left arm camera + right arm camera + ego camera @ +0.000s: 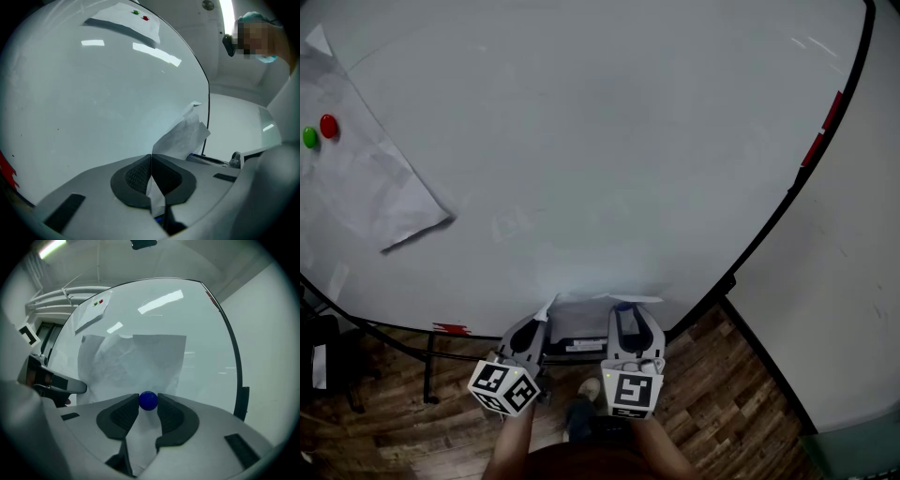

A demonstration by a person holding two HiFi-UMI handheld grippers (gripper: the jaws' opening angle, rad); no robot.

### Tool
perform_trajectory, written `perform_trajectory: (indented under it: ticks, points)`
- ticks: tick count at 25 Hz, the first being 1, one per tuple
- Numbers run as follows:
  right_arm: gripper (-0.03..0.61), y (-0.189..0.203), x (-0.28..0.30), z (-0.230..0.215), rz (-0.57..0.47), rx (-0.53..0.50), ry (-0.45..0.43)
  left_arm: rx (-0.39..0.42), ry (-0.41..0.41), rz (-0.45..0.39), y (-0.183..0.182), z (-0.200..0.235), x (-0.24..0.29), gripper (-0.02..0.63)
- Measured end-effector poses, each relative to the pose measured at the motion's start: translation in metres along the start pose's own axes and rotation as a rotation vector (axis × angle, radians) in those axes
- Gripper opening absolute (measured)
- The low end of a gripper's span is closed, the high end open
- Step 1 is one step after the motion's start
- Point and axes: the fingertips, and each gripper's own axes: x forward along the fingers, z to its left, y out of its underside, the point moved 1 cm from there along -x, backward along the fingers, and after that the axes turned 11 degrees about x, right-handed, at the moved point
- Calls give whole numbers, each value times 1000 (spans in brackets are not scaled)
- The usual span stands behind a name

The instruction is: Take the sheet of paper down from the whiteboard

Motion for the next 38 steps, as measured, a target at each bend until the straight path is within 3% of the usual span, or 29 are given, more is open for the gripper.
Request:
perform_trajectory:
  ticks: [20,38]
  points:
    - [137,1,-12,-3,16,14,-32,-33,-96,-31,-9,14,-33,25]
    - [138,-2,-32,-10,11,8,-24,-149,-191,-114,-24,34,-72,25]
